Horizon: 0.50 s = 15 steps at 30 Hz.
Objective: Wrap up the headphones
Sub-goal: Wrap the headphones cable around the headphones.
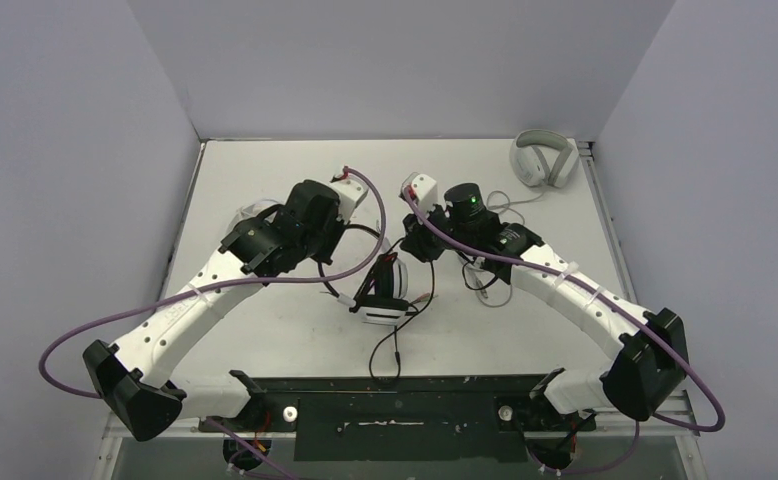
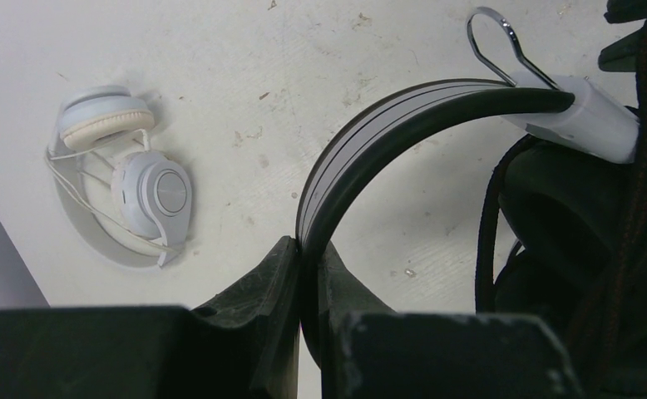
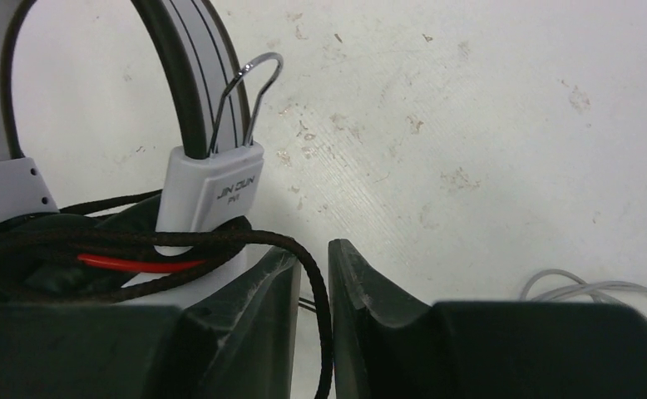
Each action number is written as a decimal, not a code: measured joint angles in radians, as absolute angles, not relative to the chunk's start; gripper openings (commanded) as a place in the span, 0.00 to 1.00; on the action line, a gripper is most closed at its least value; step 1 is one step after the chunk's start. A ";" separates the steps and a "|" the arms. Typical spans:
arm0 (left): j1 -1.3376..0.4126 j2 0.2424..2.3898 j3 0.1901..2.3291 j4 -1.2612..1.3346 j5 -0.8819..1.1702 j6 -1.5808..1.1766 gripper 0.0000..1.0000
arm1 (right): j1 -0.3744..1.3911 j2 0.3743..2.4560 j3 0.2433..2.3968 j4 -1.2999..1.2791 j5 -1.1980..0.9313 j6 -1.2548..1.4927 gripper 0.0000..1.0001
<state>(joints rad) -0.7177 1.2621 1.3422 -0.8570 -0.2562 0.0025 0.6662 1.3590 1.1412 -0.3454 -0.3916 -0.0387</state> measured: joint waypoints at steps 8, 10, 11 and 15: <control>-0.695 1.253 1.370 -0.885 -0.214 -0.022 0.00 | 0.653 1.359 1.097 -0.288 -0.373 -0.042 0.23; -0.678 1.249 1.389 -0.901 -0.181 -0.036 0.00 | 0.649 1.357 1.073 -0.252 -0.376 -0.041 0.27; -0.667 1.249 1.401 -0.911 -0.162 -0.045 0.00 | 0.646 1.353 1.055 -0.228 -0.379 -0.038 0.29; -0.616 1.248 1.469 -0.954 -0.091 -0.081 0.00 | 0.626 1.324 0.964 -0.122 -0.401 -0.020 0.32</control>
<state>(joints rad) -0.6163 1.2484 1.4689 -0.9543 -0.0906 -0.0807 0.6262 1.3243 0.9638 -0.1219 -0.4011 -0.0204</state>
